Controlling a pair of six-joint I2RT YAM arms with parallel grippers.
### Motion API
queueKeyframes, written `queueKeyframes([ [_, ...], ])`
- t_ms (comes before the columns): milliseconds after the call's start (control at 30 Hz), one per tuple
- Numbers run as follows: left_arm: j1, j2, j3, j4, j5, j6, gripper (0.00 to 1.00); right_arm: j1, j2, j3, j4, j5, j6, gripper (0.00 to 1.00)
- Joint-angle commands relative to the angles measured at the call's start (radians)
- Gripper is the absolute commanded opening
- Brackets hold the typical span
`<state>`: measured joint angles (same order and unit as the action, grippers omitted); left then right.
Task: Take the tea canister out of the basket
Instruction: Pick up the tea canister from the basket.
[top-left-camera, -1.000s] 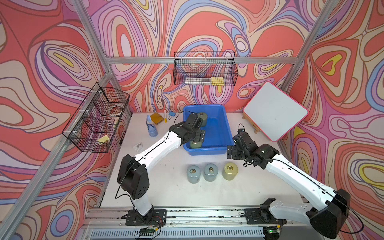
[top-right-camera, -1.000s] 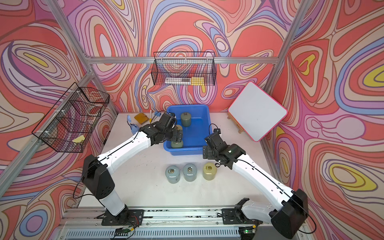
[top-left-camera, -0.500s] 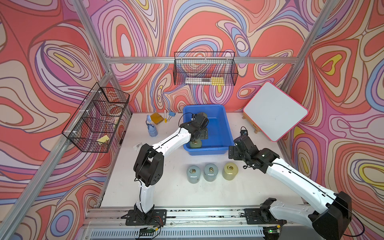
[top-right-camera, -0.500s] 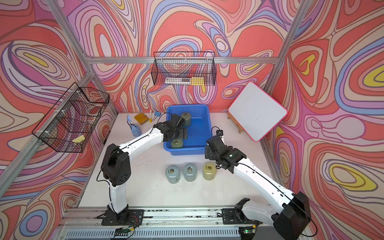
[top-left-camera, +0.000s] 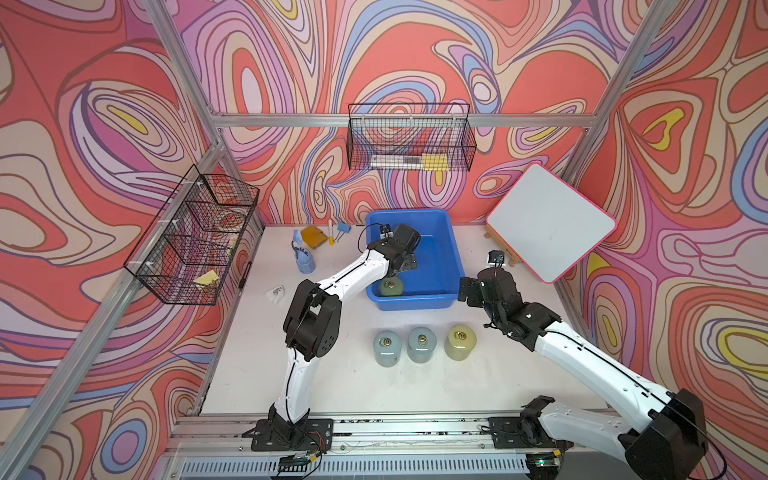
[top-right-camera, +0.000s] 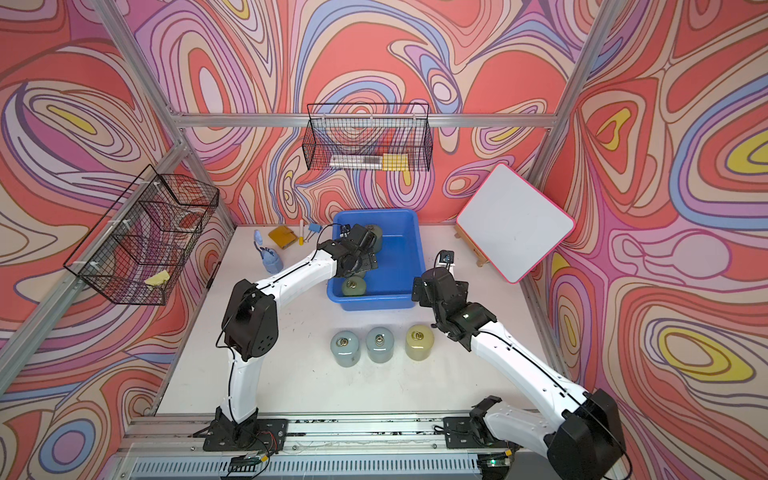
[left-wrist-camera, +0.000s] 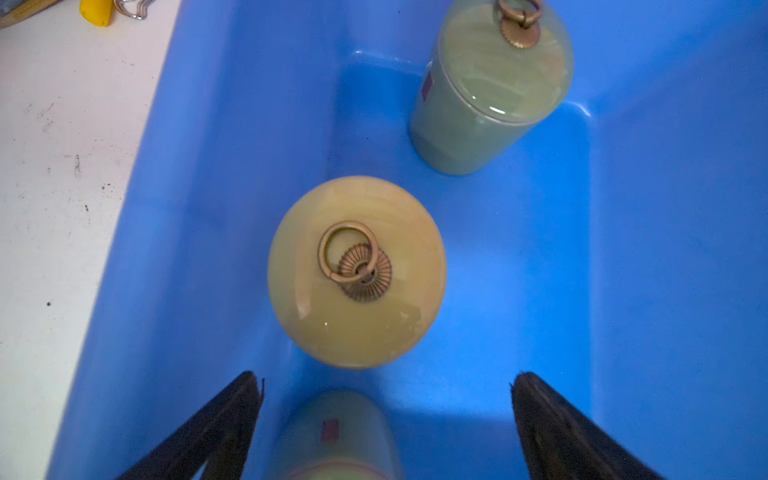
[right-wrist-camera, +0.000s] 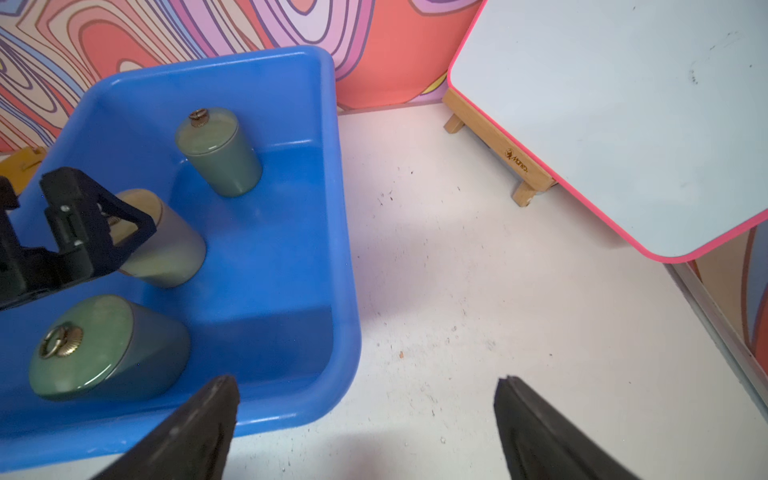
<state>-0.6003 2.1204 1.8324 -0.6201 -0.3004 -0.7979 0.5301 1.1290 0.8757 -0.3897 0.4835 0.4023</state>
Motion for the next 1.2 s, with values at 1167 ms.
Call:
queueKeyframes([
  [1167, 0.056, 0.257, 0.285, 0.004, 0.134, 0.219, 0.99, -0.041, -0.011, -0.07, 0.1, -0.06, -0.013, 0.98],
])
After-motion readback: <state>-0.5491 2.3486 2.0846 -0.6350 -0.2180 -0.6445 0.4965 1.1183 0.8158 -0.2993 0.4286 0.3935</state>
